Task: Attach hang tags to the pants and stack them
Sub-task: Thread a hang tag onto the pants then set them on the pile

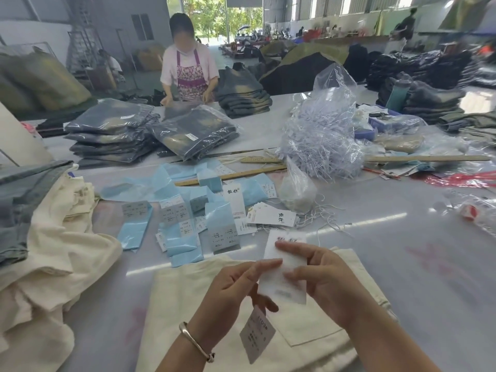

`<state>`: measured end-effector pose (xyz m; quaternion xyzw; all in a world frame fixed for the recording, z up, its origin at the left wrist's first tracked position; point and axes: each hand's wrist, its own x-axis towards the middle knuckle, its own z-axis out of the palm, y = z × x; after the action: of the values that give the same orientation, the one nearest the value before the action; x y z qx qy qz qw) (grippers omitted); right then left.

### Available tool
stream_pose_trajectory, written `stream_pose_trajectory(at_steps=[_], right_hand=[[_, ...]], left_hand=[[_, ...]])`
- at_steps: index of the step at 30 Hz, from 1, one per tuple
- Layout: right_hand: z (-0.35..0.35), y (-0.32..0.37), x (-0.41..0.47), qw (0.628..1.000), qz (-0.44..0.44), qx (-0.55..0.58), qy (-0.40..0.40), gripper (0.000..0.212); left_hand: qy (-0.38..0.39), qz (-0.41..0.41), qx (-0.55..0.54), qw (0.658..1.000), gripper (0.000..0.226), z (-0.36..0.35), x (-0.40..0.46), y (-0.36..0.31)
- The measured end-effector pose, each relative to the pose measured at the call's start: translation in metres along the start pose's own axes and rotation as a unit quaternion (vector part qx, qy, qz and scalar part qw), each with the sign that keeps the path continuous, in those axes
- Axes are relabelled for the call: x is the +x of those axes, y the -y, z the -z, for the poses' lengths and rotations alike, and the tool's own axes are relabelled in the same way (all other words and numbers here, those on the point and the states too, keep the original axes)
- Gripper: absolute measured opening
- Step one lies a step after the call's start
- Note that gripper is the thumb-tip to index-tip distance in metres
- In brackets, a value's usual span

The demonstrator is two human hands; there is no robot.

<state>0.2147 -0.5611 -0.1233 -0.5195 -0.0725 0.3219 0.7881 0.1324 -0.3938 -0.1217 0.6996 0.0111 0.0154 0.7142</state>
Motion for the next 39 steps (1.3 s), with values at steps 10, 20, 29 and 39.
stream_pose_trajectory(at_steps=[10,20,29,39], right_hand=[[0.005,0.003,0.006,0.989,-0.028,-0.145,-0.019,0.068],[-0.003,0.003,0.006,0.983,-0.003,-0.176,0.052,0.08],[-0.002,0.002,0.001,0.98,0.022,-0.164,0.109,0.071],[-0.001,0.001,-0.003,0.98,0.041,-0.158,0.116,0.071]], left_hand=[[-0.161,-0.074,0.014,0.984,0.032,0.018,0.0,-0.005],[-0.119,-0.048,0.075,0.989,0.06,0.011,0.007,-0.01],[-0.112,-0.094,0.192,0.97,0.068,-0.011,0.009,-0.01],[-0.11,-0.137,0.279,0.944,0.071,-0.02,0.009,-0.012]])
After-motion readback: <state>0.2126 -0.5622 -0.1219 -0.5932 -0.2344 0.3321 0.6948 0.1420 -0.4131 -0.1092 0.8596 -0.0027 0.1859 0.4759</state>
